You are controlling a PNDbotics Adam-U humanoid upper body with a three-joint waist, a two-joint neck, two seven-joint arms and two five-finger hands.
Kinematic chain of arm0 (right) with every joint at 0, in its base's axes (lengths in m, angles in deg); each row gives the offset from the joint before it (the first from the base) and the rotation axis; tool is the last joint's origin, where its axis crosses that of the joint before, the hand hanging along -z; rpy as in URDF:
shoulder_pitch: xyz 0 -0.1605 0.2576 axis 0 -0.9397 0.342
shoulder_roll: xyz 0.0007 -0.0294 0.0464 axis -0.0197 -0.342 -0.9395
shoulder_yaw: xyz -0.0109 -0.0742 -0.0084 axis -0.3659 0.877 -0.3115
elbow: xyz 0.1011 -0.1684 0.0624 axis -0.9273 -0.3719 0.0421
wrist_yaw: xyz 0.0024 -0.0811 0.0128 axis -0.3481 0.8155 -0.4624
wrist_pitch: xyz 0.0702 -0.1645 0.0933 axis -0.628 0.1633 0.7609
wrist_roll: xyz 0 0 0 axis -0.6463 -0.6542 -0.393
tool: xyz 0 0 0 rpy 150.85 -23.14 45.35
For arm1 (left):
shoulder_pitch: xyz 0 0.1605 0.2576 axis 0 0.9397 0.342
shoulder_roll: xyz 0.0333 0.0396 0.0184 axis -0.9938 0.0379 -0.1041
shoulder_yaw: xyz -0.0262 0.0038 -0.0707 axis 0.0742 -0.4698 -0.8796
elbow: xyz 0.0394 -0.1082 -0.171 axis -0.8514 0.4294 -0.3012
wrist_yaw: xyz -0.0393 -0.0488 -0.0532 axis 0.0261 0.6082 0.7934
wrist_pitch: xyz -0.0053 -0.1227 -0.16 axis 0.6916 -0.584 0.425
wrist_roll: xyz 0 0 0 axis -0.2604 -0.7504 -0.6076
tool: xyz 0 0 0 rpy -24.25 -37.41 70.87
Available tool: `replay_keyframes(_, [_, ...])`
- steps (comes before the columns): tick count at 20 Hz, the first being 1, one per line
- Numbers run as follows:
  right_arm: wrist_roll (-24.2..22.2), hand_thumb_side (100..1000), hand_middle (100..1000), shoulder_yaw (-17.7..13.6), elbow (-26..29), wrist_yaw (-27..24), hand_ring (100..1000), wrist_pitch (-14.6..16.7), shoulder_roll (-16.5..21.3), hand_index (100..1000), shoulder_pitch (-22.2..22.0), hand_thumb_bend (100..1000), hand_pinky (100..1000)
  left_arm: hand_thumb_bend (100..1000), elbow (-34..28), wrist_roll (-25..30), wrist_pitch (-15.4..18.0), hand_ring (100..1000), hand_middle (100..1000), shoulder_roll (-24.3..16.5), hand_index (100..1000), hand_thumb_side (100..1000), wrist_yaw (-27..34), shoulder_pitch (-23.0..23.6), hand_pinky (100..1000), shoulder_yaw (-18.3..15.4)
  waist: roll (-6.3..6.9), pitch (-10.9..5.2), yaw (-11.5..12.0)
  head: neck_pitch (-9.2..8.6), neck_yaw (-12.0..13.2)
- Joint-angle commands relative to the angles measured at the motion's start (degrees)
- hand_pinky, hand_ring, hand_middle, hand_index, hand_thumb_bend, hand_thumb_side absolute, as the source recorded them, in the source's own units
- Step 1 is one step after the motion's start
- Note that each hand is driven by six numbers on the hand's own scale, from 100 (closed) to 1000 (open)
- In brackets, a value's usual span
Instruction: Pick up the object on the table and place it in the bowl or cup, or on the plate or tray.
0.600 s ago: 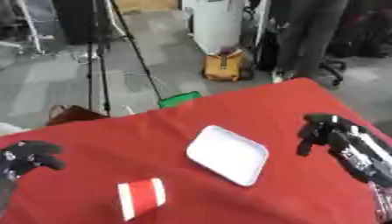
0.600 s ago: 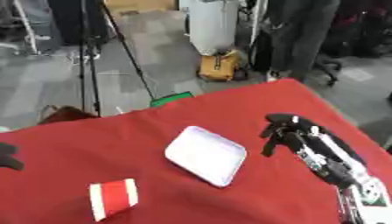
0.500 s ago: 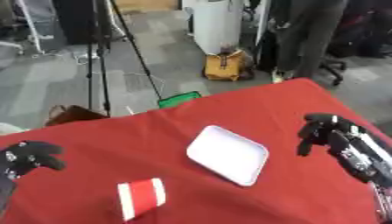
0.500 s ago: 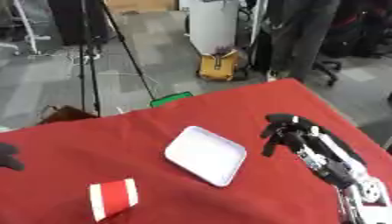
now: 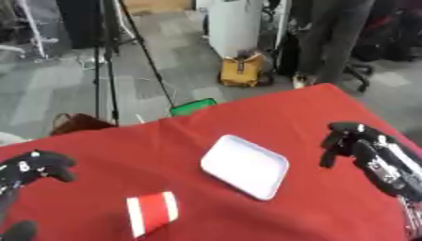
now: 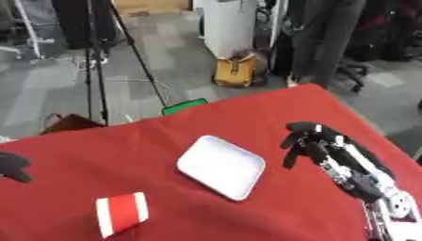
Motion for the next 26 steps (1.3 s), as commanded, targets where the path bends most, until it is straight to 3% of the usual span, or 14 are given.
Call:
replay_keyframes(1, [-1.70, 591, 635, 0.02, 1.27, 0.33, 504, 1.53, 0.74, 868, 0.44, 100, 531, 749, -1.23, 3.14, -1.21, 633, 697, -5.34, 818, 743, -8.09, -1.94, 635, 0.97, -0.07, -0.91, -0.23, 0.52, 0.19])
replay_keyframes(7, [-1.89, 589, 635, 0.22, 1.17, 0.24, 504, 1.56, 0.75, 868, 0.43, 100, 531, 874, -1.23, 7.87, -2.92, 645, 680, -10.25, 794, 714, -21.55, -6.84, 625, 4.67, -0.01, -1.14, -0.87, 1.70, -0.24])
replay_keyframes(15, [-2.09, 589, 635, 0.42, 1.07, 0.17, 504, 1.53, 0.69, 868, 0.32, 100, 531, 1000, 4.98, 13.90, -1.84, 665, 678, -13.83, 784, 684, -30.37, -13.34, 619, 9.76, 0.02, -1.45, -1.47, 1.87, -0.35])
replay_keyframes(20, [-2.27, 590, 635, 0.58, 0.95, 0.07, 503, 1.60, 0.57, 868, 0.27, 100, 531, 1000, 14.60, 12.67, 0.60, 670, 682, -11.71, 788, 686, -39.24, -18.16, 617, 13.50, -0.13, -1.50, -1.72, 1.86, -0.30])
replay_keyframes(26, [-2.49, 590, 635, 0.69, 0.72, -0.04, 503, 1.78, 0.49, 868, 0.24, 100, 530, 1000, 25.57, 9.59, 3.07, 656, 669, -6.92, 788, 701, -43.91, -21.92, 609, 16.34, -0.34, -1.47, -2.00, 1.97, -0.33])
